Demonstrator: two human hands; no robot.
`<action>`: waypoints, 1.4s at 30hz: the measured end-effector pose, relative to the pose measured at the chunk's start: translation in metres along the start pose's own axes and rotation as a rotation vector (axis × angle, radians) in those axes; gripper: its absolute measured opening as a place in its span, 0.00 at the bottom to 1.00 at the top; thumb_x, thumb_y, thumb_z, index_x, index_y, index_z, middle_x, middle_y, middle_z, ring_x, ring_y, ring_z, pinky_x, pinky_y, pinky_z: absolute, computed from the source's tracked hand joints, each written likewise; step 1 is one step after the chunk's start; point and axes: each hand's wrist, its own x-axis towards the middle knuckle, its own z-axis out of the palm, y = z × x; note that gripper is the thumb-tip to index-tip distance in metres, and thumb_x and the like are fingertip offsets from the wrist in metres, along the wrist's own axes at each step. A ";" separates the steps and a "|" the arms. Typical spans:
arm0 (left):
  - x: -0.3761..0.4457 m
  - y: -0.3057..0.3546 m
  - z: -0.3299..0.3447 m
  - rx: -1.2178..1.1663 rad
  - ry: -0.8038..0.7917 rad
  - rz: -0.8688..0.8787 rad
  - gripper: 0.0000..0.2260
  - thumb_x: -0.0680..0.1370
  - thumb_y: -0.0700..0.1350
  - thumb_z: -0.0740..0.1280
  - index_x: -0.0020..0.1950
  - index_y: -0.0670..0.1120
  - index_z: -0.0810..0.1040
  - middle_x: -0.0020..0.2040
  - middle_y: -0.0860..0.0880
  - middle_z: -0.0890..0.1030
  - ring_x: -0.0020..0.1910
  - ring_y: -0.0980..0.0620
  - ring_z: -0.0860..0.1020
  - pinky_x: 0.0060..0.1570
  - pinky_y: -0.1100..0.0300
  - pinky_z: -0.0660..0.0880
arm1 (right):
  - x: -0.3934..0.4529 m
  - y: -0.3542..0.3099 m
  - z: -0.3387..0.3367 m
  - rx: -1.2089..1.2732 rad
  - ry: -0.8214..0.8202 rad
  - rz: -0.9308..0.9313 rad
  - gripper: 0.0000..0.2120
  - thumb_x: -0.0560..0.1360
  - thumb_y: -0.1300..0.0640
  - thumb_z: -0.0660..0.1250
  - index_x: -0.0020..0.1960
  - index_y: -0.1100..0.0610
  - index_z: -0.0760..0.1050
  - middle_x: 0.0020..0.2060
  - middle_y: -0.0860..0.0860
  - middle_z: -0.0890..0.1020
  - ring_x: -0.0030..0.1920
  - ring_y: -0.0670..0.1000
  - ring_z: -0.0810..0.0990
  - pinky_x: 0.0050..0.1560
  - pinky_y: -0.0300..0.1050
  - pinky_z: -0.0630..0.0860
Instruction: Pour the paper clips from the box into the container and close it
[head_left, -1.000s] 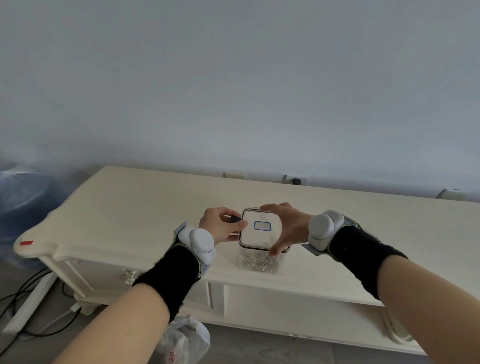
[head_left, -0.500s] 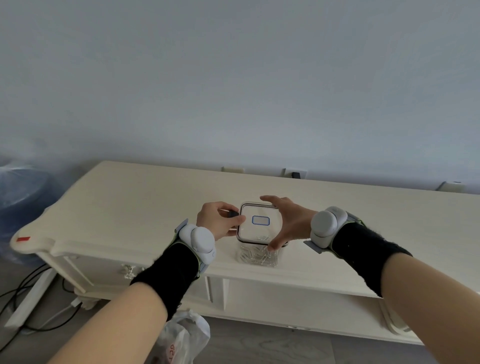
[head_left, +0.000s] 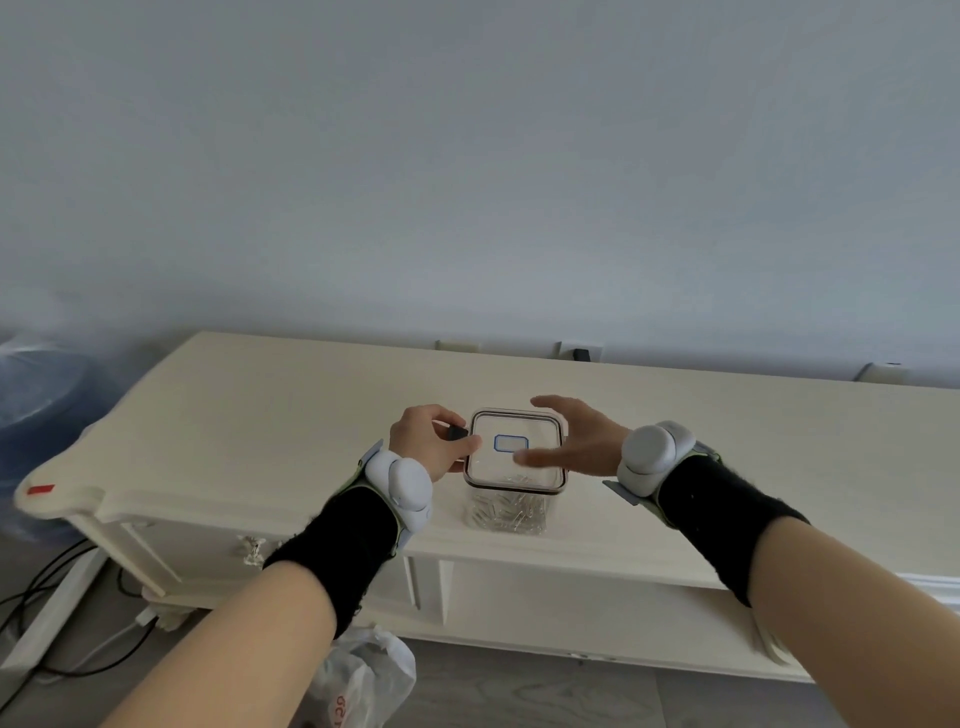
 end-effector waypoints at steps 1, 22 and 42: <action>0.000 0.000 0.000 -0.003 -0.001 -0.008 0.12 0.69 0.35 0.75 0.51 0.37 0.80 0.38 0.45 0.80 0.29 0.51 0.78 0.24 0.68 0.78 | 0.000 0.002 0.000 0.019 0.068 0.028 0.36 0.70 0.42 0.71 0.72 0.51 0.62 0.72 0.52 0.66 0.70 0.53 0.67 0.67 0.46 0.65; 0.002 0.001 -0.001 0.114 -0.020 -0.053 0.06 0.71 0.41 0.74 0.43 0.42 0.79 0.39 0.45 0.81 0.30 0.52 0.79 0.29 0.67 0.80 | -0.013 0.001 0.004 0.131 0.108 0.255 0.15 0.77 0.54 0.63 0.39 0.64 0.75 0.36 0.59 0.82 0.35 0.59 0.82 0.47 0.55 0.83; -0.004 0.009 0.003 0.132 -0.069 -0.061 0.06 0.73 0.39 0.71 0.48 0.41 0.77 0.44 0.41 0.80 0.36 0.43 0.79 0.43 0.54 0.81 | -0.014 0.000 0.004 0.119 0.058 0.267 0.14 0.79 0.55 0.61 0.40 0.64 0.74 0.39 0.58 0.81 0.38 0.57 0.79 0.34 0.42 0.74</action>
